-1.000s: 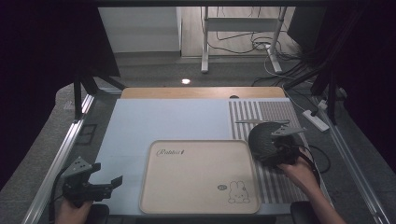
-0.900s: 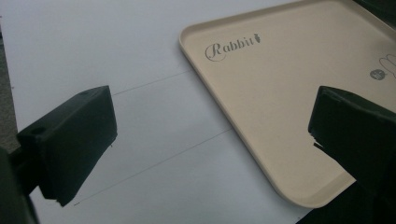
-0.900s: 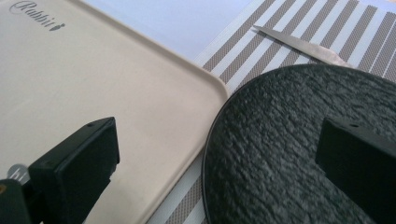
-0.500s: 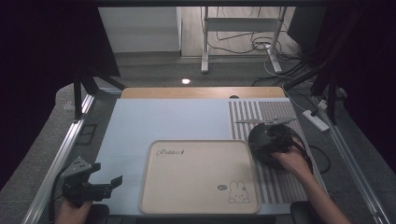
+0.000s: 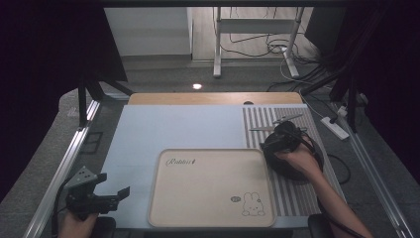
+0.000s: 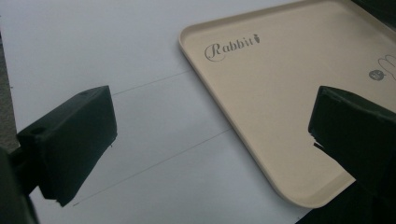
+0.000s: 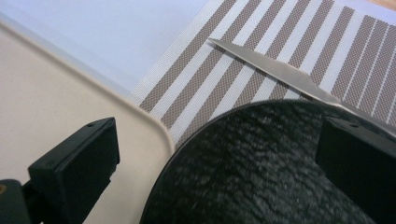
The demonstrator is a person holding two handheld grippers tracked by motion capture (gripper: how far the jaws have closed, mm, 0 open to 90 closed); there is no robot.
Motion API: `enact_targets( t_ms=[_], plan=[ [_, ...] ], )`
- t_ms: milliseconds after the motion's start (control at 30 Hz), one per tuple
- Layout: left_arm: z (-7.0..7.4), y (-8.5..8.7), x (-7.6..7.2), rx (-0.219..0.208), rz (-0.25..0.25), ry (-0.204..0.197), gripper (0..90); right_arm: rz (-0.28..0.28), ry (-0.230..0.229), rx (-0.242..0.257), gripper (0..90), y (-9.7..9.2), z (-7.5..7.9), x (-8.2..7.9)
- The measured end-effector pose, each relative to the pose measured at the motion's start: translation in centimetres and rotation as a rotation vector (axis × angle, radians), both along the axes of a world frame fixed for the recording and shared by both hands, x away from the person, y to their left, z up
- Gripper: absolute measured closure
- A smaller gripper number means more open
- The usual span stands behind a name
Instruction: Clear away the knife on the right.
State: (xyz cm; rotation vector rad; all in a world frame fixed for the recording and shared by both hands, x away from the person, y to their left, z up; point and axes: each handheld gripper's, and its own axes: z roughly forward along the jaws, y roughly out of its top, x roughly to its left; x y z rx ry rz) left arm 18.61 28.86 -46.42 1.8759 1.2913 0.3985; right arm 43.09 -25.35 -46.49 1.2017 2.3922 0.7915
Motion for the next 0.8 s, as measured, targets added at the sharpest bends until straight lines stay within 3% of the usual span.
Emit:
enact_targets(
  t_ms=[233,367,633,733,800],
  plan=[
    [0.0,0.0,0.0,-0.001,-0.001,0.000,1.1,-0.010,0.026,-0.015,0.5,0.6,-0.4,2.1],
    [0.0,0.0,0.0,-0.001,-0.002,0.000,1.1,-0.005,0.017,-0.034,7.9,0.7,-0.4,3.0],
    [0.0,0.0,0.0,-0.003,-0.003,0.001,1.1,0.014,0.031,-0.032,46.6,0.3,-0.4,5.0],
    [0.0,0.1,0.0,-0.004,-0.004,0.002,1.1,0.019,0.056,-0.028,54.3,0.3,-0.6,5.9],
    [0.0,0.1,0.0,-0.005,-0.003,0.002,1.1,0.025,0.064,-0.029,64.3,0.3,-0.8,6.4]
  ],
)
